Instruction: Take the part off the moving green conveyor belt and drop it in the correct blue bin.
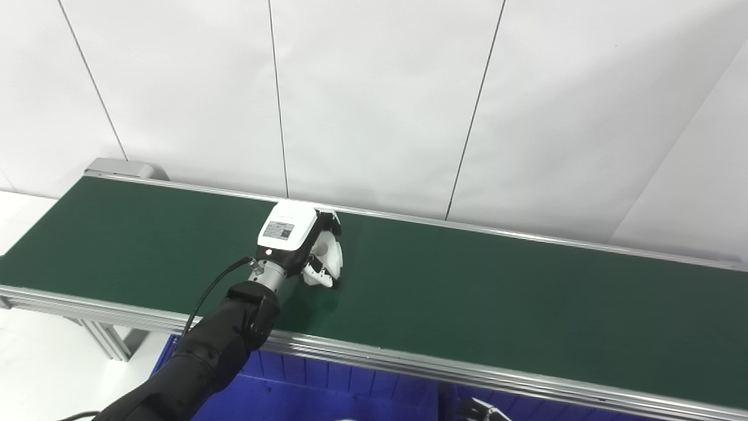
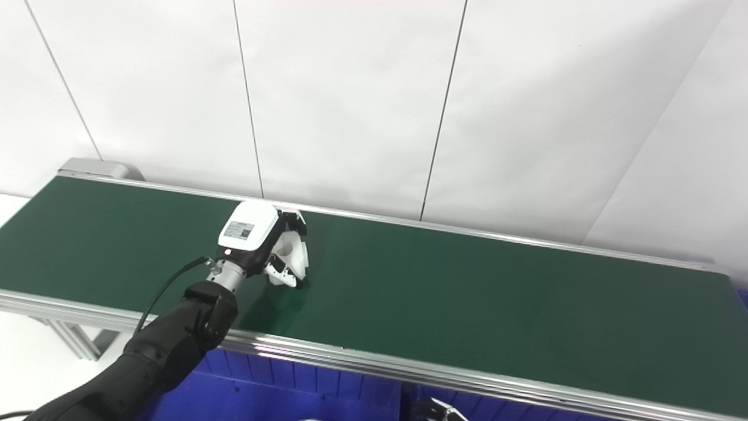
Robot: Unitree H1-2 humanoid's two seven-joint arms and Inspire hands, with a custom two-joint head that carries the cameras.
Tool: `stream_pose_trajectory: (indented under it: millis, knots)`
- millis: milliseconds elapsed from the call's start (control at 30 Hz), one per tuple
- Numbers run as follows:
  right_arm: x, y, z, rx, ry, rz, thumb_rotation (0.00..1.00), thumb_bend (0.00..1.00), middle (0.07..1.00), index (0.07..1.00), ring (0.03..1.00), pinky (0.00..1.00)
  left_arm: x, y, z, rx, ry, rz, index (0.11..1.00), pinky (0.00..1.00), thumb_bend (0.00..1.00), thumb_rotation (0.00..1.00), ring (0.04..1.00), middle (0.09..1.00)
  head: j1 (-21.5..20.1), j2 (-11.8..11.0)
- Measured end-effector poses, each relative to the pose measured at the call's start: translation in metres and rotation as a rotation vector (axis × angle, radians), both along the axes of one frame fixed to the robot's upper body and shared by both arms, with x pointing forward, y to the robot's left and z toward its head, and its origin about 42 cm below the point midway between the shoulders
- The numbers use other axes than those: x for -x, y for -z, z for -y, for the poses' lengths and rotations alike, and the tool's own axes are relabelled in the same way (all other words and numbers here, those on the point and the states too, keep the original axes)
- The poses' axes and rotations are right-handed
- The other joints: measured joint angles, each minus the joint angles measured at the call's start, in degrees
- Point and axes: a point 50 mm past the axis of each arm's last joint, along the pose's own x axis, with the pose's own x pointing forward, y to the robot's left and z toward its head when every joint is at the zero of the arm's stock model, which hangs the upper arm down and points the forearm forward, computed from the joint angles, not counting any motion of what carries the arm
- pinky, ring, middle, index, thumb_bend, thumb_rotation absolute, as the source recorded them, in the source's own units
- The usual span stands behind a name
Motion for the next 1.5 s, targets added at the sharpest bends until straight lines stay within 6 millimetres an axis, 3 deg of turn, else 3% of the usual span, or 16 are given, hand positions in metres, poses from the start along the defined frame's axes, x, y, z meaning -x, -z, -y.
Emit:
stream_pose_trajectory:
  millis: [333, 533, 733, 833, 900, 1133, 1200, 1267, 1333, 1500]
  knots:
    - [0.000, 0.000, -0.001, 0.005, -0.007, 0.002, 1.00, 0.86, 0.787, 0.792, 0.742, 0.70, 0.000, -0.007, 0.004, 0.001, 0.030, -0.007, 0.497, 0.44, 0.52, 0.00, 0.476, 0.483, -0.53, 0.26]
    - [0.000, -0.001, -0.002, 0.014, -0.009, 0.006, 1.00, 0.87, 0.780, 0.791, 0.735, 0.69, 0.010, -0.017, 0.003, 0.014, 0.072, -0.005, 0.515, 0.43, 0.52, 0.00, 0.456, 0.454, -0.61, 1.05]
    - [0.002, -0.003, -0.001, 0.022, -0.007, 0.012, 1.00, 0.86, 0.791, 0.804, 0.744, 0.70, 0.037, -0.072, 0.014, 0.063, 0.191, 0.074, 0.509, 0.42, 0.52, 0.00, 0.443, 0.461, -0.88, 3.34]
    - [0.005, -0.006, -0.001, 0.026, -0.014, 0.022, 1.00, 0.87, 0.797, 0.814, 0.754, 0.72, 0.062, -0.105, 0.022, 0.062, 0.264, 0.114, 0.511, 0.39, 0.52, 0.00, 0.421, 0.457, -0.70, 5.26]
    - [0.007, -0.007, -0.002, 0.024, -0.018, 0.024, 1.00, 0.87, 0.801, 0.819, 0.763, 0.73, 0.077, -0.112, 0.024, 0.050, 0.306, 0.108, 0.508, 0.39, 0.52, 0.00, 0.419, 0.461, -0.44, 6.85]
    - [0.002, -0.020, -0.004, 0.005, -0.032, 0.075, 1.00, 0.86, 0.803, 0.817, 0.752, 0.72, 0.128, -0.097, 0.010, 0.001, 0.351, -0.033, 0.516, 0.39, 0.52, 0.00, 0.416, 0.452, 0.35, 10.90]
    - [0.000, -0.024, -0.003, 0.007, -0.036, 0.089, 1.00, 0.85, 0.800, 0.816, 0.746, 0.71, 0.139, -0.097, 0.008, -0.001, 0.356, -0.057, 0.513, 0.41, 0.52, 0.00, 0.427, 0.458, 0.96, 13.70]
    - [-0.003, -0.031, -0.004, 0.007, -0.040, 0.111, 1.00, 0.85, 0.799, 0.816, 0.744, 0.71, 0.153, -0.096, 0.007, -0.006, 0.368, -0.086, 0.510, 0.41, 0.52, 0.00, 0.434, 0.464, 0.97, 13.71]
    - [-0.005, -0.036, -0.005, 0.005, -0.042, 0.125, 1.00, 0.84, 0.797, 0.815, 0.745, 0.71, 0.166, -0.094, 0.008, -0.002, 0.382, -0.124, 0.508, 0.43, 0.52, 0.00, 0.449, 0.469, 1.76, 16.25]
    - [-0.009, -0.047, -0.003, 0.001, -0.045, 0.121, 1.00, 0.84, 0.790, 0.814, 0.747, 0.70, 0.188, -0.074, 0.011, -0.015, 0.404, -0.261, 0.509, 0.41, 0.52, 0.00, 0.436, 0.461, 3.69, 19.33]
